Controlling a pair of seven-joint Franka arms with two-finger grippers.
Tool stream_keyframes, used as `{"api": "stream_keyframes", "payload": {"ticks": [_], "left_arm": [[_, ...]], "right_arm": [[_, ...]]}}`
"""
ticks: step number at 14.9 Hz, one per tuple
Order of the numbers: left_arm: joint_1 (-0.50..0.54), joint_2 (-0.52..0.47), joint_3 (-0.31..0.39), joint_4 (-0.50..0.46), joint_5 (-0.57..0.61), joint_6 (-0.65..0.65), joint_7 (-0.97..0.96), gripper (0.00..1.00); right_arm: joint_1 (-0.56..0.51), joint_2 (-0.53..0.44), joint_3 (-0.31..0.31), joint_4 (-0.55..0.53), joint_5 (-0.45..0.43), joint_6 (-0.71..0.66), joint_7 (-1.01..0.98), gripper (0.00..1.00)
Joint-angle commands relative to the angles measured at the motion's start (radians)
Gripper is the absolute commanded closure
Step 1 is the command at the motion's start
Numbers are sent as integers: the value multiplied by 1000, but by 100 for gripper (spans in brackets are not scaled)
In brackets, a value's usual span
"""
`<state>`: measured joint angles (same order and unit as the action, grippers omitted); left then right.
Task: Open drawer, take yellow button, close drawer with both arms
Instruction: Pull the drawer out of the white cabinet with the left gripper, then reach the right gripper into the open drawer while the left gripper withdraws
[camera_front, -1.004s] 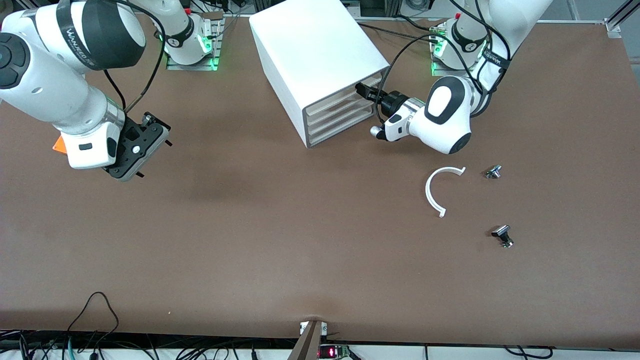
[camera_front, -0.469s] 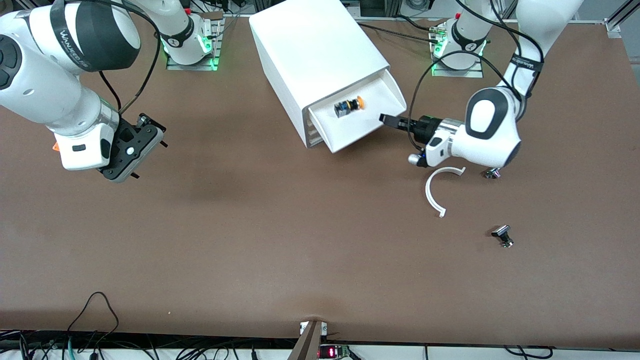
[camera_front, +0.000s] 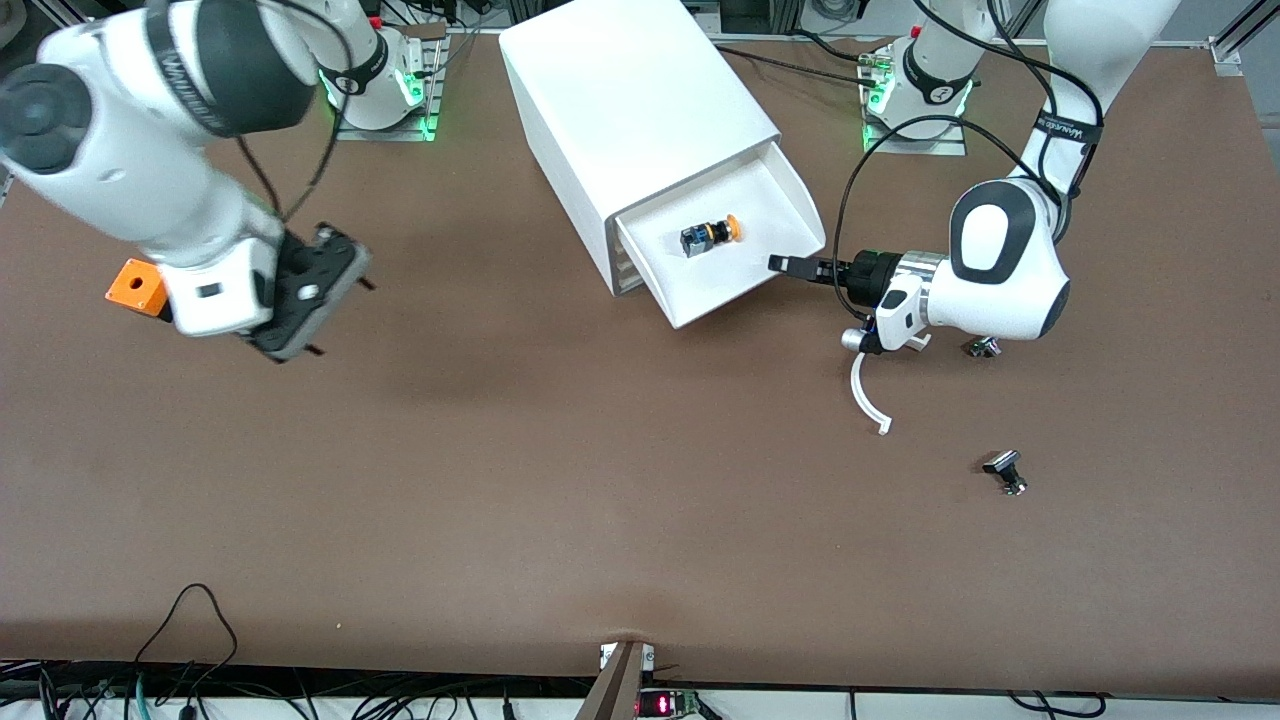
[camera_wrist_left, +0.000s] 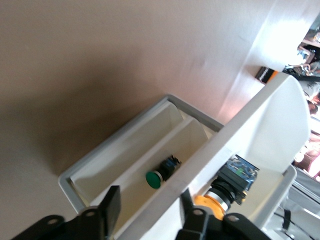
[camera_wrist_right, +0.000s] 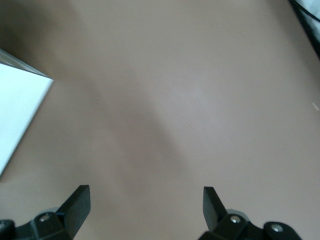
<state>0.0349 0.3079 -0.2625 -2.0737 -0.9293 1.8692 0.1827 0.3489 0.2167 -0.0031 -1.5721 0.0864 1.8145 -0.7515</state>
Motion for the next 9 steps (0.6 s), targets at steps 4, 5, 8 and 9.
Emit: {"api": "stream_keyframes", "payload": {"ticks": [4,5,8,9], "left_arm": [[6,-23,68,185,327,50,-20,0],[25,-35,71,229,404,53,-20,0],[66,-76,75,277,452,111,-17,0],[80,-99,84,280,455,110,-23,0]], "right_arm": [[194,171,9,219,19,5,1,0],[218,196,23,257,19,6,4,0],[295,268,34,361,24,11,4,0],[315,286,34,386,24,11,3,0]]}}
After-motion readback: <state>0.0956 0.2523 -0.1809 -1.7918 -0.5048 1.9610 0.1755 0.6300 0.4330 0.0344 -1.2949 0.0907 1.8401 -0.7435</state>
